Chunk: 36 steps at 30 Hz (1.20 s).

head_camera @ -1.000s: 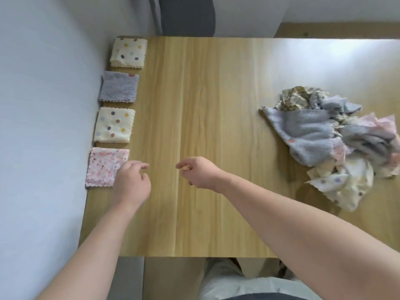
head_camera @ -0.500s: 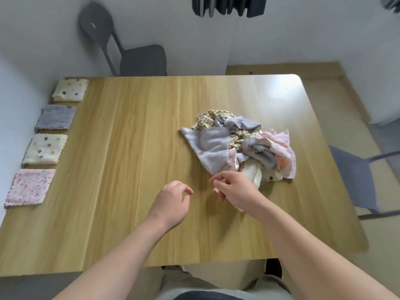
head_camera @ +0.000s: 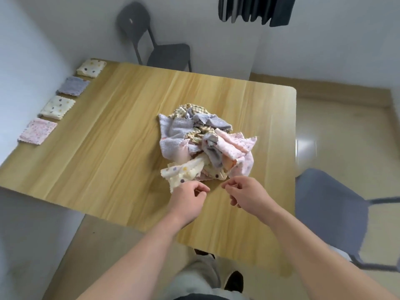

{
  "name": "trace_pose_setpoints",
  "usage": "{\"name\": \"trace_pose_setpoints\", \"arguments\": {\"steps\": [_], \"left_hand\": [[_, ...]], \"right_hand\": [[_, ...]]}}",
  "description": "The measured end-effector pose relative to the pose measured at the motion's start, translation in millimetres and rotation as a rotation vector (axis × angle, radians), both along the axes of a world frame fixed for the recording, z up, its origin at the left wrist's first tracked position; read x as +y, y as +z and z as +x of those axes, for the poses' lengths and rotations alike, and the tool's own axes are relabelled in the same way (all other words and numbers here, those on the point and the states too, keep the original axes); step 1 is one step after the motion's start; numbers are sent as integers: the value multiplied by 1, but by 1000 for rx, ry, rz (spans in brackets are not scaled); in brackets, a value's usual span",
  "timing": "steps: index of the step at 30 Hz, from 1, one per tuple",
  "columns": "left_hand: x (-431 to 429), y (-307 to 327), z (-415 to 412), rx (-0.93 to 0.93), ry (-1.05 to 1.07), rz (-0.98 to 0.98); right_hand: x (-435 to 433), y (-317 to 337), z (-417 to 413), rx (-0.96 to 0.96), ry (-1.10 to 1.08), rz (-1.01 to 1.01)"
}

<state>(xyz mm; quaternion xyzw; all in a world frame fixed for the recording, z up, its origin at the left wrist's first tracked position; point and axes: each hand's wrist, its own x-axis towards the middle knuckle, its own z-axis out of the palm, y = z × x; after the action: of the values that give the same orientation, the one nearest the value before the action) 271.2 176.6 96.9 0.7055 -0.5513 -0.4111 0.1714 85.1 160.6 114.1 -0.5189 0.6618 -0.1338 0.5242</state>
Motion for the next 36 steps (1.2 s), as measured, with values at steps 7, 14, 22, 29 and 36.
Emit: {"name": "trace_pose_setpoints", "arguments": {"steps": [7,14,22,29,36], "left_hand": [[-30,11,-26,189,288,66],[-22,20,-65,299,543,26],[13,53,-131,432,947,-117],[42,79,-179,495,1032,-247],[61,76,-199,508,1032,-268]], "right_hand": [[-39,14,-27,10,84,-70],[-76,24,-60,7,193,-104],[-96,38,-92,-67,466,-144],[-86,63,-129,-65,556,-206],[-69,68,-149,-28,566,-282]]}}
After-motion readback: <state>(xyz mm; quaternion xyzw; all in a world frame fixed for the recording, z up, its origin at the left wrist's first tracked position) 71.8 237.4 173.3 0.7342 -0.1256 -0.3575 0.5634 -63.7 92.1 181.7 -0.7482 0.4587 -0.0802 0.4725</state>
